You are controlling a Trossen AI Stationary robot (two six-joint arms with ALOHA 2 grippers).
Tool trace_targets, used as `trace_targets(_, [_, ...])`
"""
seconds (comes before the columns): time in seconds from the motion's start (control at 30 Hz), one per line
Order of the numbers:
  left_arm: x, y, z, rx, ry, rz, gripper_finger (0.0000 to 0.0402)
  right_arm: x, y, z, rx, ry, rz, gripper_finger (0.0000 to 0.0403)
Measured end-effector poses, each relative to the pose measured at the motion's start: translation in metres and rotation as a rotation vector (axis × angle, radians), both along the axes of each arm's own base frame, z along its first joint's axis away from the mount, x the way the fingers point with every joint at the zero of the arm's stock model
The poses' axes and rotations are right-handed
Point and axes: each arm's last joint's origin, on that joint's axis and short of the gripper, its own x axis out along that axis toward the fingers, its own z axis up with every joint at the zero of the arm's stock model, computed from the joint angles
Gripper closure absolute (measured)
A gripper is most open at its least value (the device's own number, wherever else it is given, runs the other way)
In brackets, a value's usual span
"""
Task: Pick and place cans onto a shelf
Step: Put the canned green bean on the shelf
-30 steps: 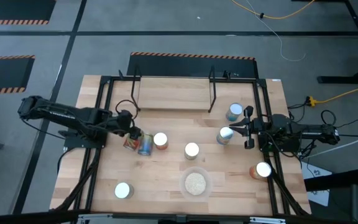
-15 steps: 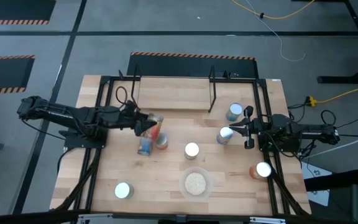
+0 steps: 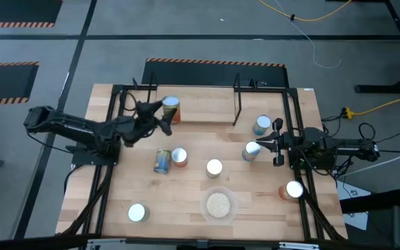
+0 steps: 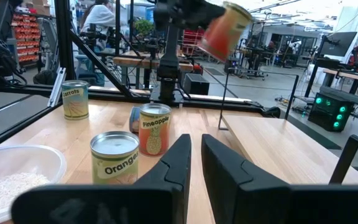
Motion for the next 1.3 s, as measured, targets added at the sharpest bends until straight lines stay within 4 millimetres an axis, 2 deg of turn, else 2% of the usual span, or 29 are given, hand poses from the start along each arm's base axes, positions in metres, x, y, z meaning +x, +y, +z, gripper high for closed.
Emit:
trace_targets(0.33, [0.035,0.042,-0.041,0.016,0.112,0.182,0.0096,0.0,0.0,0.0,0.002,0.0,0.0,0.0358])
trace_targets(0.7, [0.047,0.089,-0.076,0.005,0.135,0.341,0.0094,0.0,0.0,0.0,0.003,0.0,0.0,0.0358])
trace_targets(1.07, [0.054,0.11,-0.104,-0.003,0.156,0.383,0.0094,0.0,0.0,0.0,0.003,0.0,0.0,0.0358])
trace_targets(1.3, [0.055,0.119,-0.112,-0.001,0.134,0.382,0.0093,0.0,0.0,0.0,0.002,0.0,0.0,0.0358])
